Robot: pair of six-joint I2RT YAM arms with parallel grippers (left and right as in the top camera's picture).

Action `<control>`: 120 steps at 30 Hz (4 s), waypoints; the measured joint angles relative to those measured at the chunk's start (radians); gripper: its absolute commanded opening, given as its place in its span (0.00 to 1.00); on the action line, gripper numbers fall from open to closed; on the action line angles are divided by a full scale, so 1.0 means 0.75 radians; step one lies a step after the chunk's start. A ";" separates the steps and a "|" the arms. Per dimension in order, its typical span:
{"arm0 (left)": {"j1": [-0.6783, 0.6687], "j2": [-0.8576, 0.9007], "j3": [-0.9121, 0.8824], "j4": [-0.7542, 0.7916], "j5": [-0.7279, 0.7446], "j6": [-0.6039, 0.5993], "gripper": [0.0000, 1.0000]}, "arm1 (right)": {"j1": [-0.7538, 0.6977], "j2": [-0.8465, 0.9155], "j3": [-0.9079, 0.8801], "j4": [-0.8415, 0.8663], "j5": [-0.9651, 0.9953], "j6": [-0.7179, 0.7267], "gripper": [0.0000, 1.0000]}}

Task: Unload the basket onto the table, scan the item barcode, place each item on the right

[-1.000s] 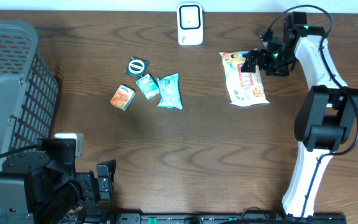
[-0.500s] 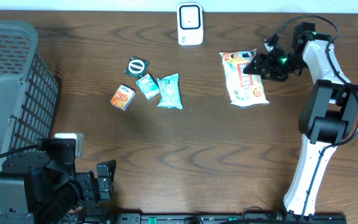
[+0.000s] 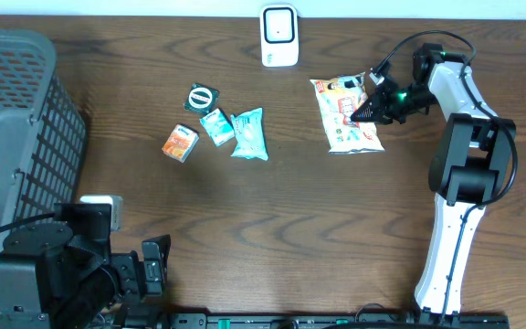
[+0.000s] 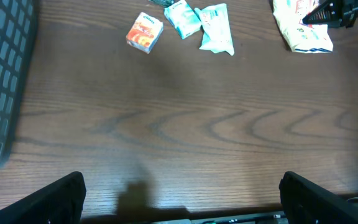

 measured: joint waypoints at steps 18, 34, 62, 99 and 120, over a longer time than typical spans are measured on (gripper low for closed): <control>0.000 0.000 0.000 0.000 0.000 0.001 0.98 | 0.050 -0.394 -0.049 0.007 0.616 0.132 0.01; 0.000 0.000 0.000 0.001 0.000 0.000 0.98 | 0.517 -0.538 -0.175 -0.085 1.980 0.693 0.01; 0.000 0.000 0.000 0.000 0.000 0.000 0.98 | 1.083 -0.525 -0.491 0.216 1.912 0.720 0.67; 0.000 0.000 -0.001 0.000 0.001 0.000 0.98 | 0.066 -0.525 -0.736 0.580 0.145 0.369 0.99; 0.000 0.000 -0.001 0.001 0.000 0.000 0.98 | 0.231 -0.607 -0.979 0.953 0.125 0.506 0.68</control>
